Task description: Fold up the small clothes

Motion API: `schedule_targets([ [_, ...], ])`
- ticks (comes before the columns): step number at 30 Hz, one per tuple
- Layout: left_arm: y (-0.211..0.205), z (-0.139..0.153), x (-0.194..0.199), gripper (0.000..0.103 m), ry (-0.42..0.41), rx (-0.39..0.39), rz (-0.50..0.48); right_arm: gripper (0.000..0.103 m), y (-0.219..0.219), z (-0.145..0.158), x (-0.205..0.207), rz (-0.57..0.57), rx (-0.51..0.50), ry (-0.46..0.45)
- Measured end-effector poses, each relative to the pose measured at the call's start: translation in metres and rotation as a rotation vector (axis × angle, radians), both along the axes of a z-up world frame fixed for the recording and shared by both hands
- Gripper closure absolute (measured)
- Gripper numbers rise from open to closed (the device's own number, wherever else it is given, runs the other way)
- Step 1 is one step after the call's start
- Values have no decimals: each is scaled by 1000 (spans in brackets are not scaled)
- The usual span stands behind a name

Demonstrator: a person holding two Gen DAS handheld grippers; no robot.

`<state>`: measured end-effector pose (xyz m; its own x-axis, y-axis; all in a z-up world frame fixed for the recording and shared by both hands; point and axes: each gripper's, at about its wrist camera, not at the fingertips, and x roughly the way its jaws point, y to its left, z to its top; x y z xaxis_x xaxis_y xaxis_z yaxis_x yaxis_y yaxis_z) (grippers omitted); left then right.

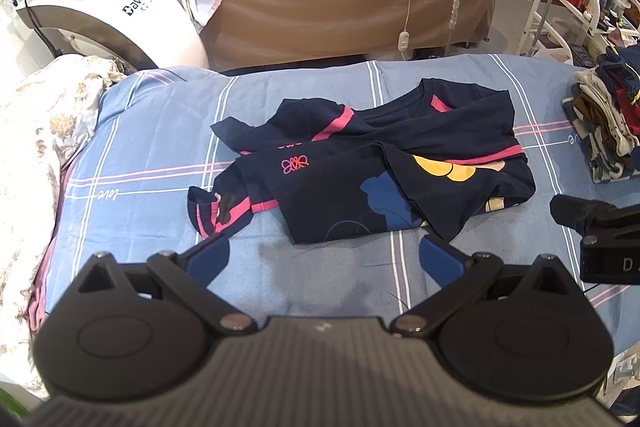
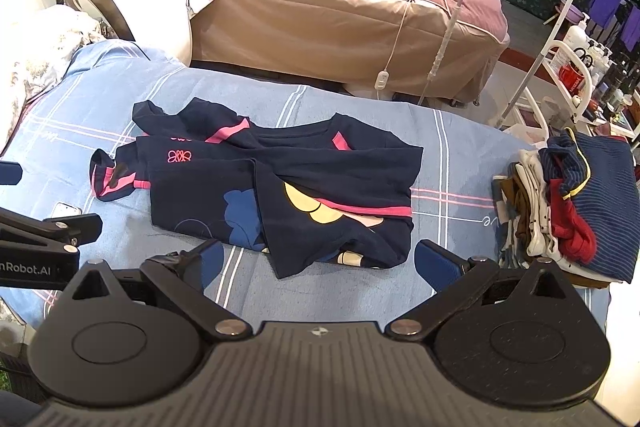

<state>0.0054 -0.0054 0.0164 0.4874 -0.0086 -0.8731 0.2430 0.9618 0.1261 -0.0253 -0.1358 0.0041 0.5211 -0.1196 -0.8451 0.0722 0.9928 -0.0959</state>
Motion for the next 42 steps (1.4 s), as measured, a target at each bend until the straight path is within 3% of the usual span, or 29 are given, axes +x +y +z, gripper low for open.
schedule_targets([
  [42,3,-2,3,0,2,-6,24,0,2,-1,3,20,1,4],
])
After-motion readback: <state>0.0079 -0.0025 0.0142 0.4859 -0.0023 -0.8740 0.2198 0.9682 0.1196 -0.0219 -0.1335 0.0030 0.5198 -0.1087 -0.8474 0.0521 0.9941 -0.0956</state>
